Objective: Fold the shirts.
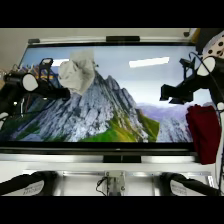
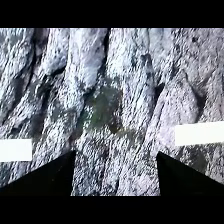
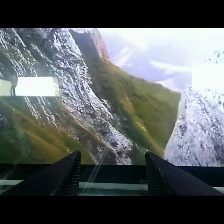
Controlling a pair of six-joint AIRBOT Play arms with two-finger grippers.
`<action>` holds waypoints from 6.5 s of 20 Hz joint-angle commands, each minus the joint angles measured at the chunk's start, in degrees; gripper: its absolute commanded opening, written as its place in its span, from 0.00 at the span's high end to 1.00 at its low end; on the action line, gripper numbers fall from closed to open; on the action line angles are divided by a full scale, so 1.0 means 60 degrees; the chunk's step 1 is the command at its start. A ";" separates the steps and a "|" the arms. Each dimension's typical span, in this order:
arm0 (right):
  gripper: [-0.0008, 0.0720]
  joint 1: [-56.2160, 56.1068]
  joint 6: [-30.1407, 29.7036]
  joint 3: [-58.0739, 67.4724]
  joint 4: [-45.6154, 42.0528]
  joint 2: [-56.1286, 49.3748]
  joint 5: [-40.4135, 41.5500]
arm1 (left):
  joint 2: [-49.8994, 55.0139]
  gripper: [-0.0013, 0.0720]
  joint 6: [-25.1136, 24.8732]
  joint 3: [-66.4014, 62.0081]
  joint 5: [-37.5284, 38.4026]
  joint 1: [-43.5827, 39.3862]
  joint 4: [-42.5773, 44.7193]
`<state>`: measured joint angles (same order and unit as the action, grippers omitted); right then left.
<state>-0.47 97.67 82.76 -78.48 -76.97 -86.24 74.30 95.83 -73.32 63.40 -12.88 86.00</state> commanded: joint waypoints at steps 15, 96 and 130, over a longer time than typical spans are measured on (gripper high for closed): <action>0.28 -0.0011 -0.0215 -0.0004 0.0463 -0.0022 0.1104 | 0.6685 0.14 0.1650 -0.4579 -0.2991 0.1894 -0.3297; 0.90 -0.3384 -0.1224 -0.0976 -0.8273 0.4000 0.0732 | -0.3748 0.94 -0.1362 -0.2164 -0.1290 0.3158 -0.4299; 0.90 -0.2284 0.1388 -0.0583 -0.7063 -0.1636 0.0943 | 0.4991 0.94 -0.0211 -0.7100 -0.1402 0.0670 -0.2503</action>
<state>-16.78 104.38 81.01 -122.26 -77.14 -81.06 95.48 90.96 -115.87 52.27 -4.05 71.00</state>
